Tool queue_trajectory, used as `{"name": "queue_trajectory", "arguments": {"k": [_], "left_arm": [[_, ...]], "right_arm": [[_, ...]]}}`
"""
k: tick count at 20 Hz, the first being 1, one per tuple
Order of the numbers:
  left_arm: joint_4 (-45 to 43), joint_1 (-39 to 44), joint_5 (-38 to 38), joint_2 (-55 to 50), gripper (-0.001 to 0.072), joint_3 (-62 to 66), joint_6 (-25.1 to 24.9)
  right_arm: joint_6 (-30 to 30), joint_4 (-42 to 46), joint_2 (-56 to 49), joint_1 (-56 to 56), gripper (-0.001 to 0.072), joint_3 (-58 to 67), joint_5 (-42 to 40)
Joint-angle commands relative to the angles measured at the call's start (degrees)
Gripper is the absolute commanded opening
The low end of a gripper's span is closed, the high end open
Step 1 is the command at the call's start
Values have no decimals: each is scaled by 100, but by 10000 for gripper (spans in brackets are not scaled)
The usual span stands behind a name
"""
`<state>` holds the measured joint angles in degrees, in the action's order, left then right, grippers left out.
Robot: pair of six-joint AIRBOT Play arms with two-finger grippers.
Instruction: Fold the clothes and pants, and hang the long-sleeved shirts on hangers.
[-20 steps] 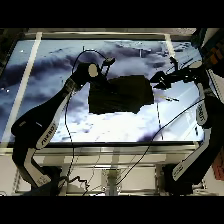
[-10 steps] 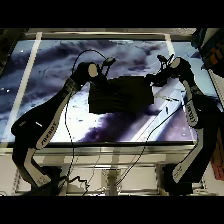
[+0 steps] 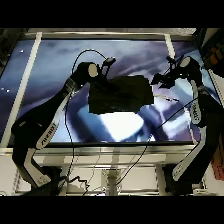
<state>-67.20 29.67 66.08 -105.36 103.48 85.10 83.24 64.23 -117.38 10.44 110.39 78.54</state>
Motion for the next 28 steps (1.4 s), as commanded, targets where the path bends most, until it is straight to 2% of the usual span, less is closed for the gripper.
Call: {"name": "queue_trajectory", "arguments": {"k": [1,5,8,9,10,12,14,15,16,21,25,28], "left_arm": [[0,-2,2,-2,14,-2,-4],[0,-2,-2,-2,13,-2,-4],[2,-2,0,-2,14,-2,-2],[0,-2,2,0,14,-2,-4],[0,-2,0,-2,14,-2,-4],[0,-2,0,0,14,-2,-4],[2,-2,0,0,14,-2,-2],[2,-2,0,-2,14,-2,-4],[2,-2,0,0,14,-2,-4],[0,-2,-9,-2,14,-2,-4],[2,-2,-28,-2,14,-2,-4],[-2,-2,-39,-2,14,-2,-4]], "right_arm": [[-98,-1088,-273,533,646,-103,675],[-837,-2422,-595,678,621,-319,1029],[-846,-2636,-774,605,621,-319,726],[-925,-2830,-839,581,597,-319,763],[-1095,-3211,-903,568,564,-319,933],[-1287,-3851,-940,566,560,-317,1340],[-1287,-3775,-929,562,582,-302,1311],[-1283,-3582,-927,551,628,-302,1158],[-1270,-3414,-927,533,710,-302,1021],[-1224,-3180,-791,498,710,-227,625],[-1224,-2079,-761,116,712,170,603],[-1224,-2487,-763,-243,713,282,562]]}}
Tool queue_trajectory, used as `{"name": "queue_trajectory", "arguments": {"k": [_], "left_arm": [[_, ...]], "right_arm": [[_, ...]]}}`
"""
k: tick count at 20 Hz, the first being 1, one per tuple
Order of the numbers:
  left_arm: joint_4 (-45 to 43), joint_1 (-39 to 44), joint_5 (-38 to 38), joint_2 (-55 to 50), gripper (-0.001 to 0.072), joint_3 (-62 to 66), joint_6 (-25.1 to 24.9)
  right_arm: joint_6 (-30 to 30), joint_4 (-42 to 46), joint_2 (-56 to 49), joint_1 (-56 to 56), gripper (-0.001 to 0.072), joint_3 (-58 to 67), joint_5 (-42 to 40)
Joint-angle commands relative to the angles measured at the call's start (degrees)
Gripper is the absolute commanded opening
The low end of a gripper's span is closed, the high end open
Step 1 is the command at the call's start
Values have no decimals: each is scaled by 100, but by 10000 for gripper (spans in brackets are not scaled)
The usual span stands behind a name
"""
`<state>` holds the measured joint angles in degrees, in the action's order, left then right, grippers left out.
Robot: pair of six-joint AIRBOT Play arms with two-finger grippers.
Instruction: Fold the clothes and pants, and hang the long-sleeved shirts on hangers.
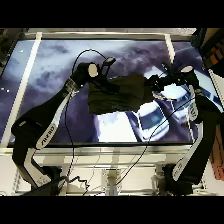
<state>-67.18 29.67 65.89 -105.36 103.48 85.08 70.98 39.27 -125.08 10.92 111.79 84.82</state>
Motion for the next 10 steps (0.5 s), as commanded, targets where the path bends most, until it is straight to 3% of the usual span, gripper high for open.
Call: {"name": "queue_trajectory", "arguments": {"k": [1,10], "left_arm": [[-7,-2,-55,-4,14,-2,-4],[-42,-9,-136,-72,14,-2,-33]], "right_arm": [[2,-96,7,-413,713,142,-151],[4,310,-11,-1749,682,142,-828]]}}
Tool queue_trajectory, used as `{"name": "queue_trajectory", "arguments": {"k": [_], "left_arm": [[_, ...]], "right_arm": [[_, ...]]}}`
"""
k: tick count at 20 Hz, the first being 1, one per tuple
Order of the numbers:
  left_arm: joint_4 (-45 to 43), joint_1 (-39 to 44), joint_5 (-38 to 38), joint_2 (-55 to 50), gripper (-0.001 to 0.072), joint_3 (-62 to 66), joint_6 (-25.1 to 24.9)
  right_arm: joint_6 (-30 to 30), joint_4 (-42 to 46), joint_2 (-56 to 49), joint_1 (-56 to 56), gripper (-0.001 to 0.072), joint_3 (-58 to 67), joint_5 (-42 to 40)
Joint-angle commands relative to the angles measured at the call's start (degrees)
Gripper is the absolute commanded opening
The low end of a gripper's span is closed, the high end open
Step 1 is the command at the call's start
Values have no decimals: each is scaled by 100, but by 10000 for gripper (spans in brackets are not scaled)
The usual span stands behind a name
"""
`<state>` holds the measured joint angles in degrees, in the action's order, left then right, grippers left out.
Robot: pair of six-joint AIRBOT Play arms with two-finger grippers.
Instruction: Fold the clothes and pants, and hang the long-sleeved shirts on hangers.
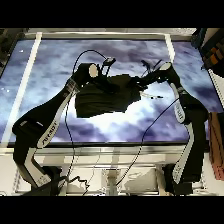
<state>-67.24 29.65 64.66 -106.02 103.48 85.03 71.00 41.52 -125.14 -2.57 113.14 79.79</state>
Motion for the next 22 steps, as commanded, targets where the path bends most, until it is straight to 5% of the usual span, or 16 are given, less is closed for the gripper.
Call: {"name": "queue_trajectory", "arguments": {"k": [1,3,4,5,6,13,22], "left_arm": [[-96,-9,-7,-7,14,-2,-133],[-393,-31,13,26,14,0,-146],[-605,-66,9,87,14,0,-146],[-831,-114,7,179,14,0,-146],[-1097,-188,2,323,14,0,-144],[-1808,-1012,2,1650,14,0,-144],[-1878,-1482,203,3038,14,-2,-151]], "right_arm": [[4,92,-4,-551,678,7,-525],[4,92,-4,-824,530,7,-866],[4,98,-4,-935,386,7,-1008],[4,101,-4,-1032,161,7,-1161],[4,98,-2,-1091,32,7,-1309],[713,-70,531,-463,24,9,-1274],[1497,-348,2990,2417,24,7,-525]]}}
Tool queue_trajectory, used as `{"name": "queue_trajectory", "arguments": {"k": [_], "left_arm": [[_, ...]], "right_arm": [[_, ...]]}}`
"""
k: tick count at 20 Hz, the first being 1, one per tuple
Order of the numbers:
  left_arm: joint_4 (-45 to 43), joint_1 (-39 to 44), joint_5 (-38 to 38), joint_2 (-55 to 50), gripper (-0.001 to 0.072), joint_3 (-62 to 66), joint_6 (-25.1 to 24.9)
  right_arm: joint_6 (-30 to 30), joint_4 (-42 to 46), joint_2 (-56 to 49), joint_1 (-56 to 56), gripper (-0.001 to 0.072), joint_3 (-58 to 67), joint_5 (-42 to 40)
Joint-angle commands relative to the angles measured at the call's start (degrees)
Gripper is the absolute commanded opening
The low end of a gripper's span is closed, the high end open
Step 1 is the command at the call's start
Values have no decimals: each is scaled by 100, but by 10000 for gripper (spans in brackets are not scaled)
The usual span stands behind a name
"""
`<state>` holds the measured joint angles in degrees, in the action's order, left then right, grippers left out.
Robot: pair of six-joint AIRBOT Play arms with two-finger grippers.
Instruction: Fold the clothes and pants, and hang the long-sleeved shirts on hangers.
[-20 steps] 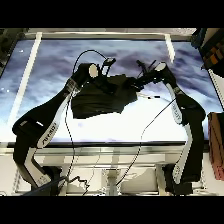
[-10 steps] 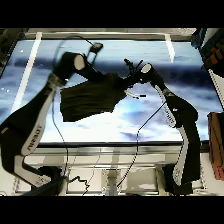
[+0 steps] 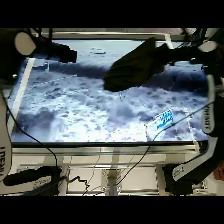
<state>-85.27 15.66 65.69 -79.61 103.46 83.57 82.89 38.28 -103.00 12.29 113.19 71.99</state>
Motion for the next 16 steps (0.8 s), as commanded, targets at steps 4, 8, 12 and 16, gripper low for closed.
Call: {"name": "queue_trajectory", "arguments": {"k": [4,8,12,16], "left_arm": [[-227,-83,271,850,14,0,-4],[-232,-76,278,1117,14,0,0],[-212,-76,280,1130,14,0,0],[-212,-76,295,1132,14,0,0]], "right_arm": [[669,339,1845,2553,25,2,343],[855,1580,2542,4199,25,2,680],[1311,2671,2710,5770,26,2,1631],[1353,3556,2710,6968,26,2,2262]]}}
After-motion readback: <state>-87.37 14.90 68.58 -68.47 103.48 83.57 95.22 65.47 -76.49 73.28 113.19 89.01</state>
